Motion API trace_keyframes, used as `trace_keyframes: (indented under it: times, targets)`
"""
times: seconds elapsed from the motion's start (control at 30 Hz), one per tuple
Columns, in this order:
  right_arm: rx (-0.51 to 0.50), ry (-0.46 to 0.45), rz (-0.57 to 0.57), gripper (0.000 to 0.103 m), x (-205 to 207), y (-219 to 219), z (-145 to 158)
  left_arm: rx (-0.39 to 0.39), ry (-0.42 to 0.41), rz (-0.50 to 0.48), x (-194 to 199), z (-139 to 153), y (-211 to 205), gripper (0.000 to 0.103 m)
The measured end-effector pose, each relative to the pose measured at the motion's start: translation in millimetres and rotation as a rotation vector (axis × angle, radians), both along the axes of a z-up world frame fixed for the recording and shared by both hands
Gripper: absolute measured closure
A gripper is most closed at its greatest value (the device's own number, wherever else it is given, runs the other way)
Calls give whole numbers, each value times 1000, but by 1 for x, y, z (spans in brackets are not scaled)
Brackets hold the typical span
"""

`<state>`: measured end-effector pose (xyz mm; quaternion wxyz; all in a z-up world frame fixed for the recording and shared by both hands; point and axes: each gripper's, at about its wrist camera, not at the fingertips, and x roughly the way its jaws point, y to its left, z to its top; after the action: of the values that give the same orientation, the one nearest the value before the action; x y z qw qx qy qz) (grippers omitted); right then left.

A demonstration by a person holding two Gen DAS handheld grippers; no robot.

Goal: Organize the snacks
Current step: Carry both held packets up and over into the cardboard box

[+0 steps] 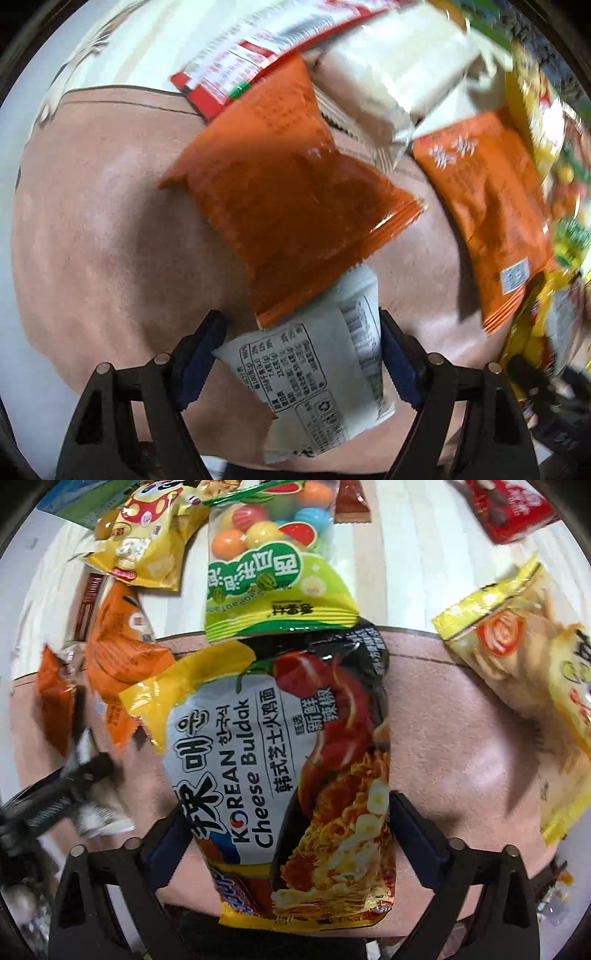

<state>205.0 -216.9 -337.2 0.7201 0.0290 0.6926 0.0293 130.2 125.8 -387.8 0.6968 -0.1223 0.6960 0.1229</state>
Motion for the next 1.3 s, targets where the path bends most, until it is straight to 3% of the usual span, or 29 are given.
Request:
trace_keyframes:
  times: [0.07,0.17,0.27,0.33,0.43,0.47,0.53,0.63,0.67,0.8,1.0,1.23,1.3]
  targets:
    - [21,14,-51,13,-5,2,3,18,-37,-63,-5,2,-2,28]
    - [136,50,-95,13,-7,1,9,77,-63,-240,-18,4,-24,28]
    - [60,-3,-73,0,-10,1,20,103,-70,-364,-21,-4,-27,27]
    - [26,-6,-55,0,-15,12,16,99,-74,-392,-24,-10,-26,27]
    - [-30,15,-39,0,-20,21,15,78,-82,-403,-20,-12,-17,28]
    - [-58,19,-30,1,-18,25,13,76,-85,-408,-15,-3,-31,31]
    - [-87,-2,-21,11,-18,46,17,80,-96,-425,-19,8,-27,33]
    - [-97,-28,-36,15,-24,55,31,74,-100,-433,-32,25,-19,40]
    - [-81,-37,-47,15,-26,55,36,72,-101,-429,-30,31,-33,46]
    - [6,-56,-86,16,-40,44,58,75,-117,-433,-42,55,-42,47]
    - [99,-121,-108,16,-61,25,109,1,-163,-391,-40,87,-20,49]
    - [222,-219,-142,16,-138,13,158,-111,-266,-327,-12,160,14,49]
    - [257,-240,-145,16,-149,4,172,-128,-312,-328,6,193,2,49]
